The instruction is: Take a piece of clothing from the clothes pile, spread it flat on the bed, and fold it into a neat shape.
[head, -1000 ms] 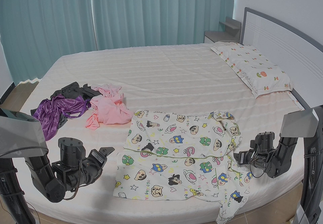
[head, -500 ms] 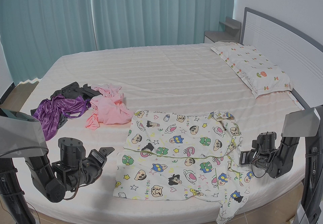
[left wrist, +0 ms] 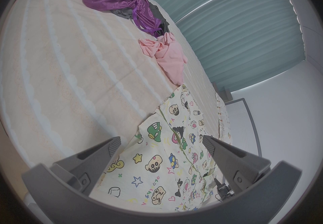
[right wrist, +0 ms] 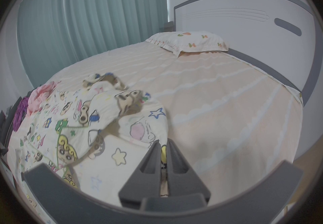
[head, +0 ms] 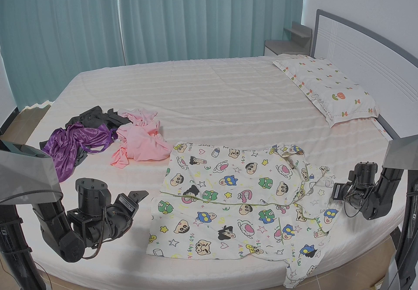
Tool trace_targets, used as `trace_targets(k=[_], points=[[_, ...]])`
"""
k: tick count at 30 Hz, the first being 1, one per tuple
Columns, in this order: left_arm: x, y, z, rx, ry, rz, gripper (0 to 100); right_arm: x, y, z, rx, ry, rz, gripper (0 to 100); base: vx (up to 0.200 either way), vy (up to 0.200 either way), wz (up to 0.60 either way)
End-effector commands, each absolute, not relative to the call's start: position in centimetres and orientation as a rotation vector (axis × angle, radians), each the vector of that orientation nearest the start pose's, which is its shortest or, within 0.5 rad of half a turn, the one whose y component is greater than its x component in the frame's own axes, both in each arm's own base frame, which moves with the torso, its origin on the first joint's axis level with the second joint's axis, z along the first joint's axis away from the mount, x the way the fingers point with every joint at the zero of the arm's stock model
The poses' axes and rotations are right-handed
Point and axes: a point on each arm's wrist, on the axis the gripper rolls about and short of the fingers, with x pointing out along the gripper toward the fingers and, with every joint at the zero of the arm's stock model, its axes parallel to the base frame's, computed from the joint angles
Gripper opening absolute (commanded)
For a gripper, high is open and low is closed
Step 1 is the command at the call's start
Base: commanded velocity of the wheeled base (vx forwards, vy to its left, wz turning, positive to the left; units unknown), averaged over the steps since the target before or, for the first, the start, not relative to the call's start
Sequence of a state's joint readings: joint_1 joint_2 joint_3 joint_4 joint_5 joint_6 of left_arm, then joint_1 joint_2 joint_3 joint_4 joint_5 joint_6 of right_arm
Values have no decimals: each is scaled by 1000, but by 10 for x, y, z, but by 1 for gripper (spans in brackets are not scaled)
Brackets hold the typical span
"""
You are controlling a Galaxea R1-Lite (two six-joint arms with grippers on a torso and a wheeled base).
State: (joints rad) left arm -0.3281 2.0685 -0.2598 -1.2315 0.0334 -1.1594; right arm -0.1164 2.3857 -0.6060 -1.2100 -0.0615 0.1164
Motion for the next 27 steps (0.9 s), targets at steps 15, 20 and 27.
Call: trace_targets(k=[15, 20, 27], points=[[242, -89, 18, -1002, 690, 60, 100, 382, -87, -33, 146, 429, -293, 0, 0, 0, 0], [241, -89, 17, -1001, 699, 57, 100, 388, -88, -35, 145, 430, -288, 0, 0, 0, 0], [228, -96, 15, -985, 775, 2, 100, 388, -88, -35, 152, 422, -282, 100, 0, 0, 0]])
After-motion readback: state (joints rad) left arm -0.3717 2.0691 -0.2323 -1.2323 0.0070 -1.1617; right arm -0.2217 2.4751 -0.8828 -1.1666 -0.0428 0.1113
